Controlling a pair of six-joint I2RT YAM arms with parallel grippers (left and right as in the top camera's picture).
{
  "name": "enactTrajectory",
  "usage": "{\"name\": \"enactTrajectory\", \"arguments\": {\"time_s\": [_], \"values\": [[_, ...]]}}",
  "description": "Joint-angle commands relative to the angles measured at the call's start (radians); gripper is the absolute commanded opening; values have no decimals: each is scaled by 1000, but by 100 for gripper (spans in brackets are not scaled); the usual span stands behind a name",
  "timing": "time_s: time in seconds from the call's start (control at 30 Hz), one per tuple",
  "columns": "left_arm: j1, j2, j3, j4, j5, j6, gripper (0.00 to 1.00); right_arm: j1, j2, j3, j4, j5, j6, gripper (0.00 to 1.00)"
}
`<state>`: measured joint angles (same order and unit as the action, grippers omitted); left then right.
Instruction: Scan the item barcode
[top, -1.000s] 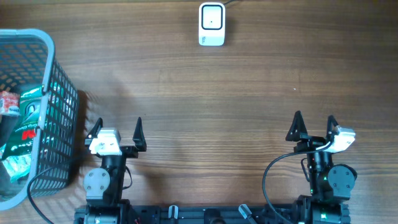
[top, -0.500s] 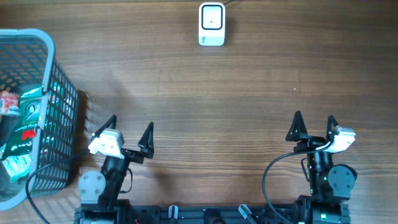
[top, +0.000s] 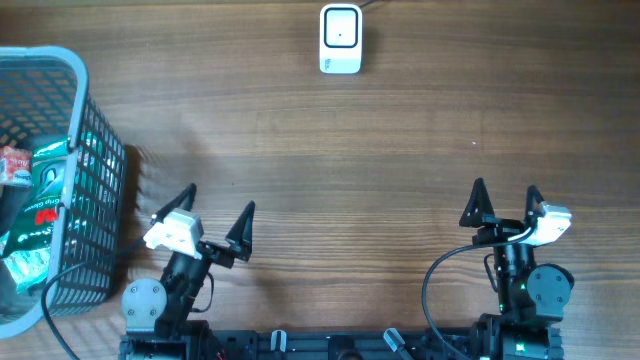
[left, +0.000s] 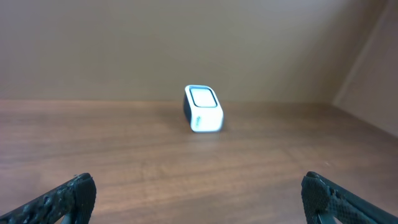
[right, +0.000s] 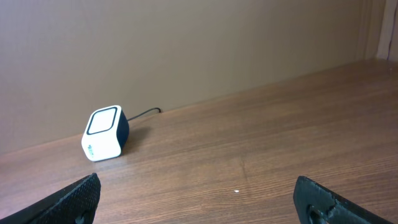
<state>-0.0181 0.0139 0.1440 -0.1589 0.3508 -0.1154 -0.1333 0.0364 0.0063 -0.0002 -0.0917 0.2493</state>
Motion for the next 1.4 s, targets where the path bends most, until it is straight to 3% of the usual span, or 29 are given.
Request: {"name": "enactTrajectory", "arguments": {"time_s": [0.0, 0.8, 1.37], "values": [[7, -7, 18, -15, 64, -9, 100, 5, 6, -1, 3, 14, 14, 99], [7, -7, 23, -72, 64, -9, 100, 5, 6, -1, 3, 14, 14, 100], [8, 65, 157, -74, 24, -50, 100, 5, 6, -1, 3, 14, 14, 100]]}}
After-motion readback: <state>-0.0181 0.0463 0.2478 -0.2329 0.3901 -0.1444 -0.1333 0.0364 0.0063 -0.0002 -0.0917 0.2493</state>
